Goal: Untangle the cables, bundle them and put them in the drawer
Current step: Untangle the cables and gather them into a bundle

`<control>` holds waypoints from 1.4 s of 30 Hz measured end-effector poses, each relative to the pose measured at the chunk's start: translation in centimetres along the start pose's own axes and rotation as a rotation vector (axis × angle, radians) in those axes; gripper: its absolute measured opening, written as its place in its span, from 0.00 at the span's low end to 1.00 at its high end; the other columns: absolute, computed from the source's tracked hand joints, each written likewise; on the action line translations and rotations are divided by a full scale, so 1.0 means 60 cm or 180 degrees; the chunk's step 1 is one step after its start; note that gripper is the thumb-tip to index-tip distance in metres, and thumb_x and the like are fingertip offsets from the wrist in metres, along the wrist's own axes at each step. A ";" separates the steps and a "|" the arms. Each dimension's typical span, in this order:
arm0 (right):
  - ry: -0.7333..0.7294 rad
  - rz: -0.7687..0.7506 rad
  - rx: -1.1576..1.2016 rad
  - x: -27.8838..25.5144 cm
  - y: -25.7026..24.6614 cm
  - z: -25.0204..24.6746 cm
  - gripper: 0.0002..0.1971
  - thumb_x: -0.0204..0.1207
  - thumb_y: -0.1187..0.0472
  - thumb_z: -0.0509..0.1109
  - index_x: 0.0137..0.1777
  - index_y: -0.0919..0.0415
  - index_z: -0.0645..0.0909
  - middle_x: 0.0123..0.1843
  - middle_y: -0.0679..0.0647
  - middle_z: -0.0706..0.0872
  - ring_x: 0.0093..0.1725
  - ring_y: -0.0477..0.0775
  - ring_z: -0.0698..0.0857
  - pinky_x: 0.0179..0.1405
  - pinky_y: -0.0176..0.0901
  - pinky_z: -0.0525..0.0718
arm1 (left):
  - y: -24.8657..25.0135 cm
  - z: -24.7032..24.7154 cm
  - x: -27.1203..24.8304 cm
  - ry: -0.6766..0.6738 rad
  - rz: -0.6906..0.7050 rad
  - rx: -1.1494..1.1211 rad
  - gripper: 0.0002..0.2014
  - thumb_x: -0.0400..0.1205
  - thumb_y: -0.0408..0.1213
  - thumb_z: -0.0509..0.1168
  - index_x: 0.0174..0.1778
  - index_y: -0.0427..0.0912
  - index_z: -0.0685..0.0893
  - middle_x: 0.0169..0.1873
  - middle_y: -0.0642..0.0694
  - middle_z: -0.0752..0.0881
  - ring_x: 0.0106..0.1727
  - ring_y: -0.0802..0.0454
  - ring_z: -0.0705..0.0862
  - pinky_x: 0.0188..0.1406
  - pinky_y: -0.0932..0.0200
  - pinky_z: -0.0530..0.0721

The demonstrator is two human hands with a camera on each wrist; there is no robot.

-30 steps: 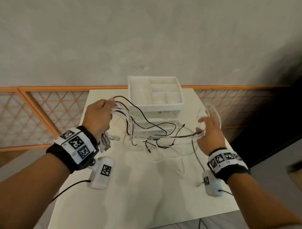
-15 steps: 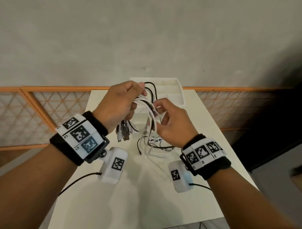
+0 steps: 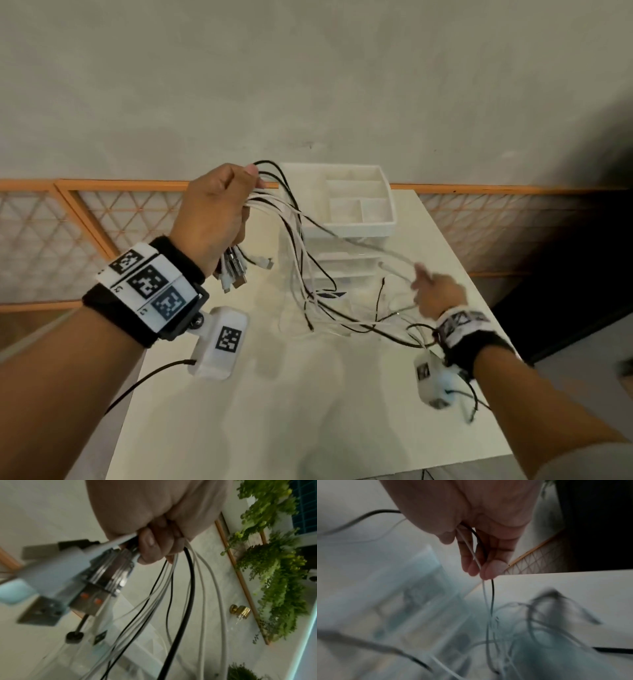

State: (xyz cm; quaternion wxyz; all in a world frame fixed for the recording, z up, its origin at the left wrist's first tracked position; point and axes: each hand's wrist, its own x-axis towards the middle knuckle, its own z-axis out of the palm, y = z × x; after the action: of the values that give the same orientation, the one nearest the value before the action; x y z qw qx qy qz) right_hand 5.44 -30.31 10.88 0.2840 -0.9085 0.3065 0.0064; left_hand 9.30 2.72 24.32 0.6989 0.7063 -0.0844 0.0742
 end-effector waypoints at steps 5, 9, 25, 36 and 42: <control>0.0848 -0.0619 0.2686 -0.027 -0.089 -0.123 0.21 0.87 0.49 0.61 0.40 0.60 0.86 0.33 0.54 0.86 0.29 0.50 0.81 0.38 0.45 0.84 | -0.045 0.006 0.007 0.0228 -0.0140 0.0752 0.14 0.87 0.45 0.60 0.41 0.41 0.82 0.11 0.55 0.69 0.14 0.57 0.63 0.19 0.65 0.62; 0.1422 -0.1083 0.1670 -0.040 -0.069 -0.127 0.13 0.83 0.57 0.64 0.41 0.51 0.88 0.45 0.54 0.89 0.46 0.54 0.86 0.53 0.48 0.84 | -0.073 -0.013 0.018 0.0634 -0.0075 0.1138 0.16 0.79 0.57 0.59 0.35 0.51 0.84 0.25 0.49 0.77 0.29 0.44 0.72 0.36 0.49 0.72; 0.2487 -0.2194 0.1431 -0.049 -0.085 -0.122 0.09 0.81 0.62 0.68 0.53 0.65 0.87 0.62 0.61 0.81 0.61 0.48 0.79 0.61 0.19 0.69 | -0.090 0.001 -0.001 0.0437 -0.0393 0.1045 0.13 0.86 0.47 0.61 0.38 0.49 0.84 0.21 0.50 0.73 0.19 0.54 0.69 0.24 0.61 0.67; -0.0222 -0.1196 -0.0195 -0.064 0.002 0.007 0.24 0.71 0.63 0.72 0.68 0.49 0.82 0.72 0.51 0.82 0.66 0.54 0.84 0.69 0.51 0.80 | -0.011 0.000 -0.006 -0.0219 -0.0326 -0.0370 0.14 0.88 0.43 0.61 0.37 0.48 0.84 0.41 0.39 0.70 0.17 0.58 0.55 0.19 0.66 0.55; -0.0297 -0.2480 0.1661 -0.159 -0.201 -0.028 0.12 0.75 0.59 0.77 0.57 0.51 0.84 0.51 0.44 0.90 0.48 0.45 0.88 0.48 0.39 0.87 | 0.002 0.043 -0.025 -0.0854 -0.0352 -0.0356 0.14 0.87 0.44 0.61 0.36 0.51 0.85 0.46 0.39 0.70 0.17 0.57 0.56 0.18 0.66 0.55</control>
State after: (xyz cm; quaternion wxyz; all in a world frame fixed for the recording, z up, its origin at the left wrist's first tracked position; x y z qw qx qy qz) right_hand 4.19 -18.05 20.22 0.4975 -0.8529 -0.0790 -0.1372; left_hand 7.78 0.18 24.09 0.7227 0.6734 -0.1420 -0.0643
